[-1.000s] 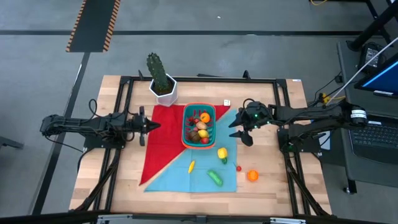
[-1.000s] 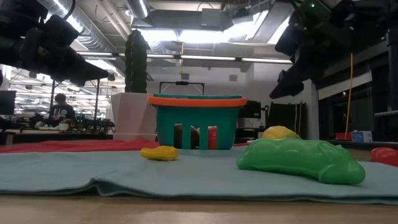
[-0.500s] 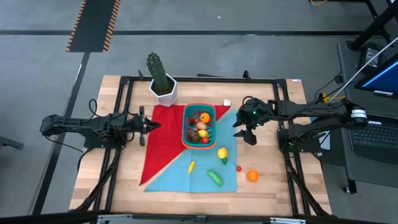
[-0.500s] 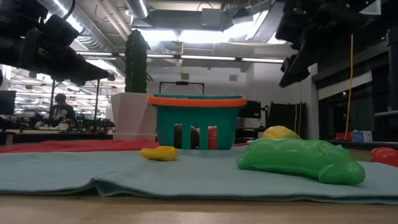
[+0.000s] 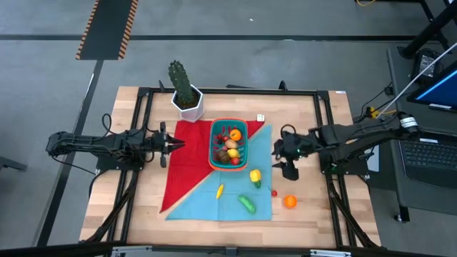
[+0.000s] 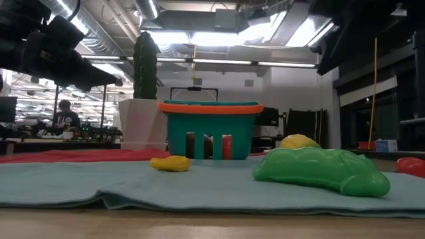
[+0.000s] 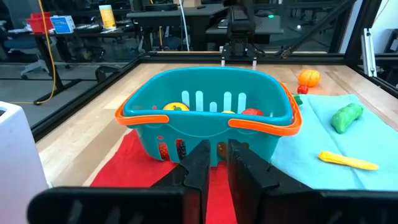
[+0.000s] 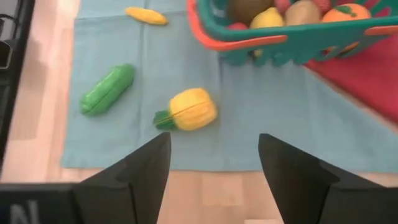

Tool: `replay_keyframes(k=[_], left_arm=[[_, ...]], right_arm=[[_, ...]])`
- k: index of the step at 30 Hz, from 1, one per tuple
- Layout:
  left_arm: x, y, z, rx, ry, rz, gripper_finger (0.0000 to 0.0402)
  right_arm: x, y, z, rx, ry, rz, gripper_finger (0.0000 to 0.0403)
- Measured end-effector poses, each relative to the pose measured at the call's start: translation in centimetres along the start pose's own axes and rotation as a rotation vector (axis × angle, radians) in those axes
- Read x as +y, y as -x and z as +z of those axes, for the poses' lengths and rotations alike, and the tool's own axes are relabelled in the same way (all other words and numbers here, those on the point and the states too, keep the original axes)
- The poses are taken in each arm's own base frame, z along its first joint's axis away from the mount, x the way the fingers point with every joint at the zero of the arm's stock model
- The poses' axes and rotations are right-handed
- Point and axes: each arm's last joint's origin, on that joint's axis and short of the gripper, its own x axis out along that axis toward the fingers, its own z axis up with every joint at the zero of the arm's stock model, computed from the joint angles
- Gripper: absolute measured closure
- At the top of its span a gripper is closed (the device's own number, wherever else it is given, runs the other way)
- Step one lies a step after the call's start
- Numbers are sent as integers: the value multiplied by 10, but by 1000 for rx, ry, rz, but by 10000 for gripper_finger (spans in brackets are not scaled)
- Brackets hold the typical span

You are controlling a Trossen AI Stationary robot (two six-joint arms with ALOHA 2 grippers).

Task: Pick and placing Produce into tupperware
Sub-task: Put the cherry into the basket

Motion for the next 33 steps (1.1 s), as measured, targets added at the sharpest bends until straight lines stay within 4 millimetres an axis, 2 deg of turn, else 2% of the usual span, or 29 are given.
replay_keyframes(k=[10, 15, 20, 26, 33], left_arm=[[0, 0, 0, -1, 6, 0, 378], [0, 0, 0, 0, 14, 0, 391], [0, 0, 0, 0, 49, 0, 400], [0, 0, 0, 0, 50, 0, 390], [0, 0, 0, 0, 58, -1, 370]], right_arm=[[44, 0, -15, -25, -56, -47, 159], [65, -17, -18, -1, -40, -37, 159], [83, -30, -12, 98, -56, -76, 159], [106, -43, -1, 201, -90, -127, 159], [124, -60, -7, 293, -148, -131, 159]])
